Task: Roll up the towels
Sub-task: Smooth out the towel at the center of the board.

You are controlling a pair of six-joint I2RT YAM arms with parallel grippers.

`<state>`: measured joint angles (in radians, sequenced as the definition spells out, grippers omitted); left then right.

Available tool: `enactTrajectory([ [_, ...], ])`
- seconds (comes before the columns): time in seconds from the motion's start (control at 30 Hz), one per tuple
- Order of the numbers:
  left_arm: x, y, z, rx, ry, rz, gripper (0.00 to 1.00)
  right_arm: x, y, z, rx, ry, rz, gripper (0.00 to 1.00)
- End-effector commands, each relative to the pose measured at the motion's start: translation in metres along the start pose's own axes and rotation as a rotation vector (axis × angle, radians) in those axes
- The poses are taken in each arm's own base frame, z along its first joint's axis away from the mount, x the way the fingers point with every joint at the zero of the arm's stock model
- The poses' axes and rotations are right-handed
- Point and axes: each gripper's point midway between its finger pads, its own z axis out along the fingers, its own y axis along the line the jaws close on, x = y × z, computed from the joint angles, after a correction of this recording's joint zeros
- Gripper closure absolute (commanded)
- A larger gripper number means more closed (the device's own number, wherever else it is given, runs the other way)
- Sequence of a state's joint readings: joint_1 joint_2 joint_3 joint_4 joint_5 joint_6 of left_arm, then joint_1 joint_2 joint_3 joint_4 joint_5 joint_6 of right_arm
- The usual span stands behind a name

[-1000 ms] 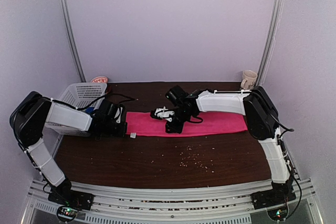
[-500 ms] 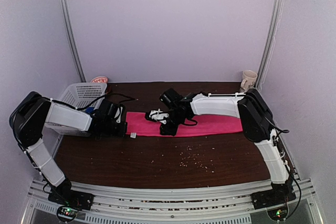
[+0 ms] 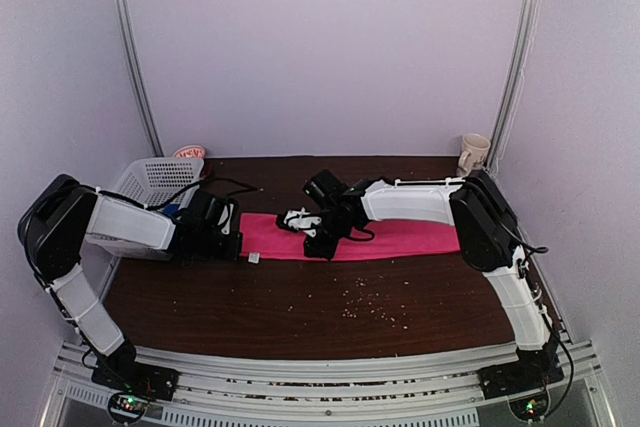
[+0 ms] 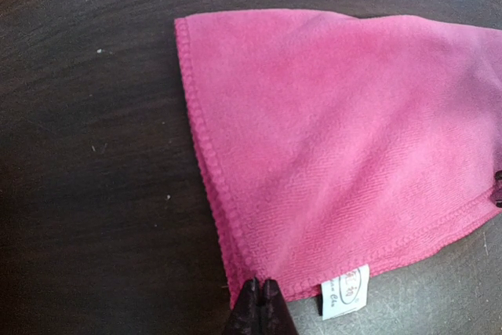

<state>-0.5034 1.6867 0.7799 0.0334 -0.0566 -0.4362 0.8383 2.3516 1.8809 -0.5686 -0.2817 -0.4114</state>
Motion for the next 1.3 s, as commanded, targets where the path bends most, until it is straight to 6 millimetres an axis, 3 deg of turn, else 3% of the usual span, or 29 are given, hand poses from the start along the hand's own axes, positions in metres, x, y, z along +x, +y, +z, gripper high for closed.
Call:
enactTrajectory([
  [0.0, -0.015, -0.005, -0.004, 0.015, -0.052, -0.009, 1.0, -0.006, -0.007, 0.004, 0.043, -0.004, 0.002, 0.83],
  [0.23, -0.012, -0.006, -0.003, 0.016, -0.047, -0.009, 1.0, -0.004, -0.01, 0.005, 0.069, 0.006, -0.004, 0.84],
  [0.67, -0.008, -0.006, -0.001, 0.016, -0.042, -0.01, 1.0, -0.003, -0.005, 0.006, 0.041, 0.011, -0.008, 1.0],
  [1.07, -0.018, -0.004, -0.009, -0.001, -0.067, -0.012, 1.0, -0.021, -0.001, -0.02, 0.021, -0.028, -0.047, 1.0],
  [1.27, -0.023, -0.002, -0.014, -0.017, -0.079, -0.01, 1.0, -0.008, 0.006, -0.02, -0.014, 0.02, -0.081, 1.0],
])
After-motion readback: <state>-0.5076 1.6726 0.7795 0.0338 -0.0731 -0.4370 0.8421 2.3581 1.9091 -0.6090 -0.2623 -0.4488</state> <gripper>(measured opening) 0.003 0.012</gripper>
